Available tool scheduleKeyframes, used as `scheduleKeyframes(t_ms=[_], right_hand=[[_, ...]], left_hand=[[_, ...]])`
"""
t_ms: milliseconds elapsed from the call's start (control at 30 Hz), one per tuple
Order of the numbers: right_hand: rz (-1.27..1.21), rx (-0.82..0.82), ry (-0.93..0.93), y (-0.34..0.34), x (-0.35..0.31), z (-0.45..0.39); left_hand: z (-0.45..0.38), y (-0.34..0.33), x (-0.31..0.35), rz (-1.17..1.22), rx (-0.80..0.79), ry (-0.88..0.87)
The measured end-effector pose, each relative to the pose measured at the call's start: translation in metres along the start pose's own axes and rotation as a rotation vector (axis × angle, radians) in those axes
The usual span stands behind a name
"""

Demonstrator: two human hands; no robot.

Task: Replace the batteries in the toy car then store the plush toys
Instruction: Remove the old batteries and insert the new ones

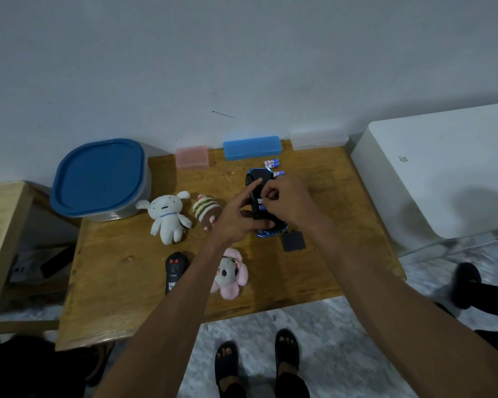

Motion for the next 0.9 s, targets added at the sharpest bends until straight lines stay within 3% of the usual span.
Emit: scheduleKeyframes(t_ms=[900], right_hand=[[0.322,0.113,-0.152,0.018,-0.027,-0.005]], left_hand=[[-0.010,-0.016,0.010,-0.132,0.021,-0.074]])
Point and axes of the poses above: each hand's wrist, its own z-axis away from the middle knuckle, its own y-axis out of the back of the hand, x = y × z, the point moved 2 cm from there along -z, towards the middle knuckle, and after that the axes turned 8 degrees about z, right-handed, at the moved point
